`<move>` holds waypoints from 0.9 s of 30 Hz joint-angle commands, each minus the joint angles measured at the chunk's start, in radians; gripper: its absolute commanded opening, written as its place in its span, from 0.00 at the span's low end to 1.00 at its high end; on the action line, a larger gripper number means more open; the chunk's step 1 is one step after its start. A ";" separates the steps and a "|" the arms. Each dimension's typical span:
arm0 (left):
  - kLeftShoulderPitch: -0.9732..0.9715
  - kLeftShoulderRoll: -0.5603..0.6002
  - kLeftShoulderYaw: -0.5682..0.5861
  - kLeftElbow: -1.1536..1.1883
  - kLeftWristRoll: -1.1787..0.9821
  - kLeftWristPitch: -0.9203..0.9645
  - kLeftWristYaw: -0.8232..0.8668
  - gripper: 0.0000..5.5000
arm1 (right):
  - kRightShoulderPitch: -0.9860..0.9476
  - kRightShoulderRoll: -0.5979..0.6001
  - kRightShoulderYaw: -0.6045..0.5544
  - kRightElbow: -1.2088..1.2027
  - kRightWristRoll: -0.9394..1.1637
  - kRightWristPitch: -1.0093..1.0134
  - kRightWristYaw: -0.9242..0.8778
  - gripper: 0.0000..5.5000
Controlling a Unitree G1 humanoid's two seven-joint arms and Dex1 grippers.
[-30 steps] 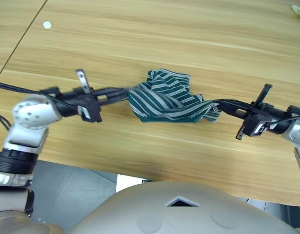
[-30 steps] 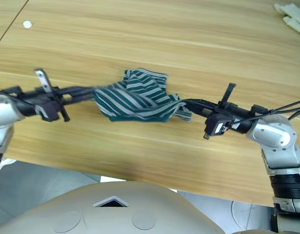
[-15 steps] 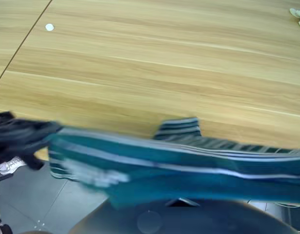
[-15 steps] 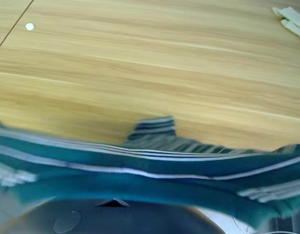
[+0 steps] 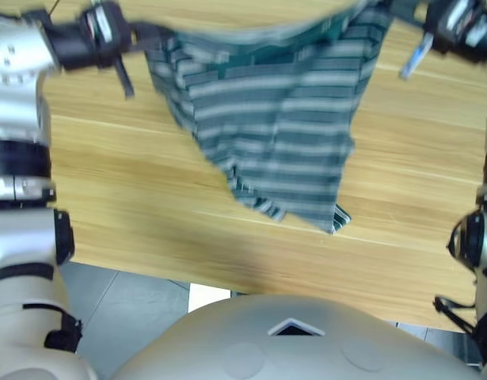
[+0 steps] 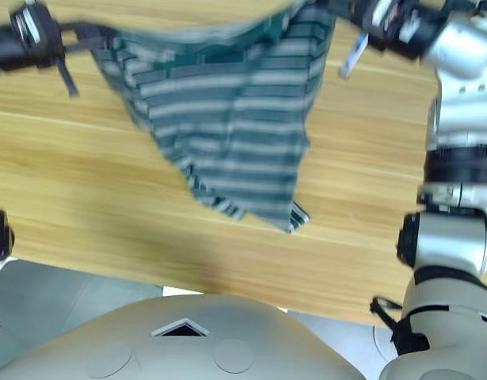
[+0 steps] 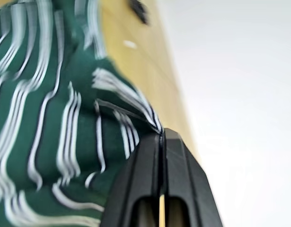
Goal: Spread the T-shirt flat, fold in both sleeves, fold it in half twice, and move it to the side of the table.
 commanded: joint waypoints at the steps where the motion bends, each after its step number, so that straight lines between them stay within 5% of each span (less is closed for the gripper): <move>1: -0.726 0.095 0.080 0.470 0.234 -0.083 0.719 0.00 | -0.655 -0.115 0.033 0.400 -0.381 0.115 -0.774 0.00; 5: -0.153 0.131 -0.004 0.402 0.384 -0.414 0.799 0.00 | -0.054 -0.210 0.079 0.316 -0.448 -0.033 -0.733 0.00; 12: 0.328 0.021 -0.124 0.382 0.419 -0.675 0.667 0.00 | 0.279 -0.234 0.093 0.208 -0.445 -0.128 -0.686 0.00; 19: 0.805 0.081 -0.336 -0.029 0.260 -0.587 0.260 0.00 | 0.699 -0.219 0.183 -0.268 -0.259 -0.237 -0.364 0.00; 25: 0.987 0.255 -0.238 -0.356 0.187 -0.453 0.223 0.00 | 1.021 -0.378 0.222 -0.451 -0.121 -0.286 -0.108 0.00; 27: 1.032 0.288 -0.207 -0.412 0.205 -0.425 0.227 0.00 | 1.065 -0.391 0.226 -0.460 -0.138 -0.270 -0.072 0.08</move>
